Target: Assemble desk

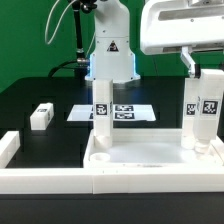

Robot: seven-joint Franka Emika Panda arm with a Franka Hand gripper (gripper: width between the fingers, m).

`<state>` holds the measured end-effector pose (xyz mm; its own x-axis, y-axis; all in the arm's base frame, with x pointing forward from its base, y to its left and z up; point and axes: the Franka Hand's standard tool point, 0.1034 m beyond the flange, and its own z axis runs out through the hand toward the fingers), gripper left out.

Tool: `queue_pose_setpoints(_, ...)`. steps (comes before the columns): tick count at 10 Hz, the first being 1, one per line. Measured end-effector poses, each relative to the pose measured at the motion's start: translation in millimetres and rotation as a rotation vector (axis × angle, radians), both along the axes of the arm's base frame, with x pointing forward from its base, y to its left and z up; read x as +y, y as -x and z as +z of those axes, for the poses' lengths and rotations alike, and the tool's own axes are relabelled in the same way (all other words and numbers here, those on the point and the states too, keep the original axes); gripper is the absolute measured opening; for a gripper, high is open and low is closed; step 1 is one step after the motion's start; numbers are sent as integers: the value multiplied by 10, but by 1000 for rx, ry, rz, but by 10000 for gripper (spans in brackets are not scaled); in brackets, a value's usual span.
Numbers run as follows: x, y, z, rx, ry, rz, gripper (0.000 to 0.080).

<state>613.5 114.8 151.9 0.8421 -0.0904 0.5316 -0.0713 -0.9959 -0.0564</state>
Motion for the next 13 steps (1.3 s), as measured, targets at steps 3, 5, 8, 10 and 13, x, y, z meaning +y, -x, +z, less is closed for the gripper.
queue_pose_setpoints(3, 28, -68, -1, -5, -1, -3, 284)
queue_pose_setpoints(5, 37, -66, -52, 1, 6, 4, 284)
queue_pose_setpoints(8, 16, -62, -71, 3, 17, 16, 284)
queue_pose_setpoints(10, 16, -58, -117, 7, 22, 18, 284)
queue_pose_setpoints(13, 30, -47, -154, 11, 25, 23, 284)
